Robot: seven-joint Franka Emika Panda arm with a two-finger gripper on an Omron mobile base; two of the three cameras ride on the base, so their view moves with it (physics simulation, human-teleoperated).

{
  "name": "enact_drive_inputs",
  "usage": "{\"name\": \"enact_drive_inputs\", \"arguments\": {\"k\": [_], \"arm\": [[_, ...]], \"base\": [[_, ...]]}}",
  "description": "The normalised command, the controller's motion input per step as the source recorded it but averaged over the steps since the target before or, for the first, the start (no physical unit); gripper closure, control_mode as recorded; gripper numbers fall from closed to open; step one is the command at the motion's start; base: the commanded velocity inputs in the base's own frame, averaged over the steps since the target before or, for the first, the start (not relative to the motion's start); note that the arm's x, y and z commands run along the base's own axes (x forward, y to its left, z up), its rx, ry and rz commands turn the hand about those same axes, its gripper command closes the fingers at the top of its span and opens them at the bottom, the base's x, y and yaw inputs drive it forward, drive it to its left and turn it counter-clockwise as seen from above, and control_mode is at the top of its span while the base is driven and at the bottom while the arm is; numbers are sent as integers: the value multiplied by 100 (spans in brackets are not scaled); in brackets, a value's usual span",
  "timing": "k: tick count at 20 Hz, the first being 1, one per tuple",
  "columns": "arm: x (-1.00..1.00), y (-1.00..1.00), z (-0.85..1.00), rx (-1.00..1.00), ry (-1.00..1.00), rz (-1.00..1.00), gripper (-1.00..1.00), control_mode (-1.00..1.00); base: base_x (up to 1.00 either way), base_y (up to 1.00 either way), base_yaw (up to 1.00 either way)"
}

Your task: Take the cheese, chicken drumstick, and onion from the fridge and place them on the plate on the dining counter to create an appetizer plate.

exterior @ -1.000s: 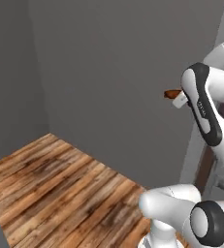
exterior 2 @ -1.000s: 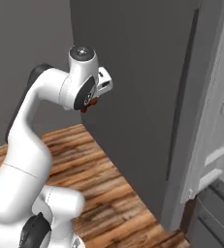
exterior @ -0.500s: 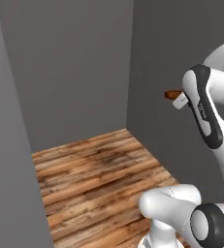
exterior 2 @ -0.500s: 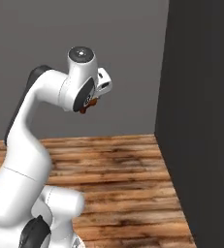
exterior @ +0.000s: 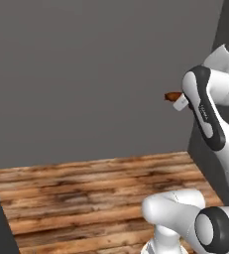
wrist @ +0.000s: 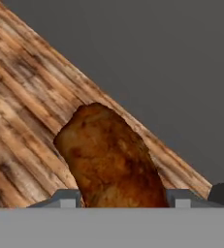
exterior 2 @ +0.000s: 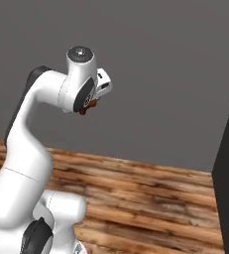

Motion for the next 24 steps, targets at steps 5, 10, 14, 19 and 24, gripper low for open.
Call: {"name": "enact_drive_inputs", "arguments": {"k": [5,10,14,19,24], "arm": [[0,0,0,0,0,0,100,100],[0,0,0,0,0,0,100,100],[0,0,0,0,0,0,100,100],[0,0,0,0,0,0,100,100],[0,0,0,0,0,0,100,100]], "base": [[100,-9,64],[100,-14,76],[78,-2,78],[55,-3,81],[58,-6,81]]}}
